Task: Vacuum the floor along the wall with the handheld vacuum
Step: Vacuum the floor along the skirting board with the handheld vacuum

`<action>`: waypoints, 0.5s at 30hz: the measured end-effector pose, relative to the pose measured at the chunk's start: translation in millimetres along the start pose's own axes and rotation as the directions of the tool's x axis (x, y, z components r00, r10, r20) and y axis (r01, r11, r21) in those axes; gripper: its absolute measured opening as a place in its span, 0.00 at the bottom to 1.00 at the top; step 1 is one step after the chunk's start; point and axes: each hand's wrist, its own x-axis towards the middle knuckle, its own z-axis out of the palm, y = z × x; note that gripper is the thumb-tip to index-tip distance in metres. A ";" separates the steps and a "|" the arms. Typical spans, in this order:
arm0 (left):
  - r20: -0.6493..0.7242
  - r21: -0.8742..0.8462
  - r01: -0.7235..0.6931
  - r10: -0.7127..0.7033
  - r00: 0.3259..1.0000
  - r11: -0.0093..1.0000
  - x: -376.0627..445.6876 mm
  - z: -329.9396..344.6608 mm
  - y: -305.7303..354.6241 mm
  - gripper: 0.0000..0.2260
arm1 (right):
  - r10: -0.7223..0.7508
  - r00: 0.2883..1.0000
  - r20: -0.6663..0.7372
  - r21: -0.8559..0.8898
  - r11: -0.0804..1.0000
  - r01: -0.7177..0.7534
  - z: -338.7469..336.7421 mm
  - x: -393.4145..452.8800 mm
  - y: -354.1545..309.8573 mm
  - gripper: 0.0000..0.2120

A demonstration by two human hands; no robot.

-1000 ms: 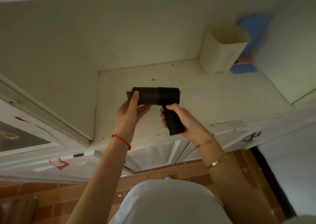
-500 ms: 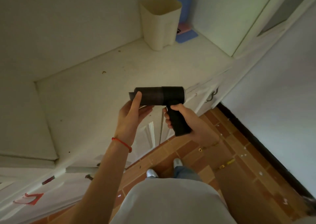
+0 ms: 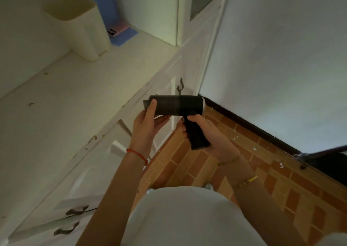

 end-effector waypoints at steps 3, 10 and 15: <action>0.067 0.004 0.025 -0.025 0.997 1.000 -5.9 46.2 -10.4 0.09 | -0.012 0.998 -0.063 0.015 1.000 0.013 -42.9 -24.8 -9.0 0.11; 0.165 -0.010 0.103 -0.100 0.981 0.995 -18.6 156.9 -36.4 0.12 | -0.046 0.984 -0.171 0.039 0.998 0.053 -139.6 -78.1 -32.5 0.10; 0.187 -0.007 0.094 -0.091 0.978 0.996 -23.4 213.5 -50.6 0.12 | -0.049 0.981 -0.187 0.022 0.998 0.054 -192.1 -95.9 -49.1 0.11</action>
